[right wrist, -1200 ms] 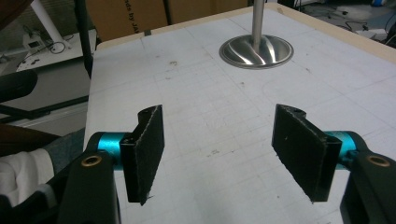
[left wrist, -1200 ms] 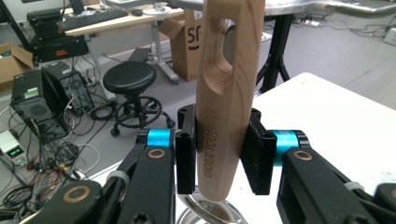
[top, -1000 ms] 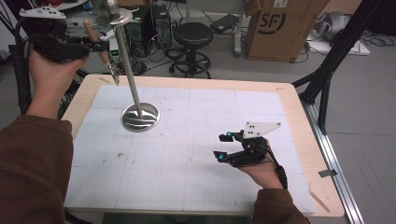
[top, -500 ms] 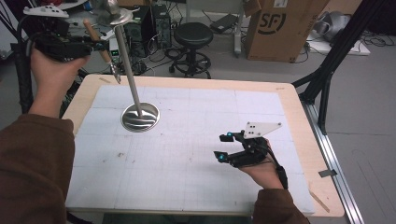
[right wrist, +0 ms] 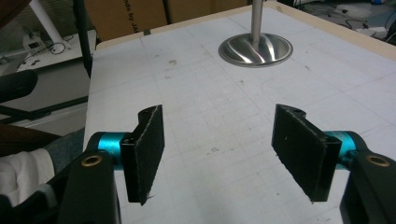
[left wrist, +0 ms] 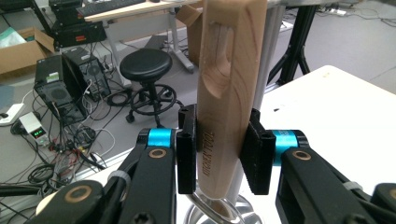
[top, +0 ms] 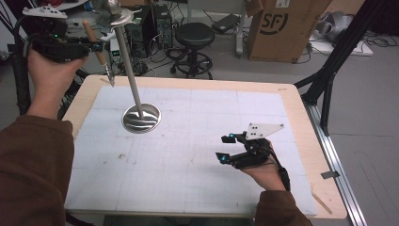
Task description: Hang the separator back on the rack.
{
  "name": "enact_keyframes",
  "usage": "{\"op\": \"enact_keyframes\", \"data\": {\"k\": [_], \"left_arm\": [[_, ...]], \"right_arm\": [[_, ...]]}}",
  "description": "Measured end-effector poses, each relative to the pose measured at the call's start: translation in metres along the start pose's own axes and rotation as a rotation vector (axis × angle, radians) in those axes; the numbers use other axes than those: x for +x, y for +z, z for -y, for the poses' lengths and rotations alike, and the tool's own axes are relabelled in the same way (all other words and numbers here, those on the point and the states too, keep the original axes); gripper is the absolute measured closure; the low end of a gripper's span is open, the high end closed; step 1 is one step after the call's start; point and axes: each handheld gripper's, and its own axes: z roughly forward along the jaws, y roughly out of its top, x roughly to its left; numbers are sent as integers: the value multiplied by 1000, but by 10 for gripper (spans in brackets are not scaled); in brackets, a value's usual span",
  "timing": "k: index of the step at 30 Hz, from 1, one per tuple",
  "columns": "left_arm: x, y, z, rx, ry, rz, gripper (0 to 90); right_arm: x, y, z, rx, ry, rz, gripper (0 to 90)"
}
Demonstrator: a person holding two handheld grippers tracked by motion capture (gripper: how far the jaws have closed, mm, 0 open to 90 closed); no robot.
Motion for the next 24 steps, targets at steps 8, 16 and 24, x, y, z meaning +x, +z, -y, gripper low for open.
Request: {"op": "enact_keyframes", "data": {"k": [8,16,24], "left_arm": [[-2,-1,-2,-9,1,-4,701],[-5,1,-7,-2,4,-11,701],[-5,2,-8,3,3,-18,702]], "right_arm": [[0,-1,0,-4,3,1,336],[0,0,0,-3,1,-1,337],[0,-1,0,-3,4,0,337]]}}
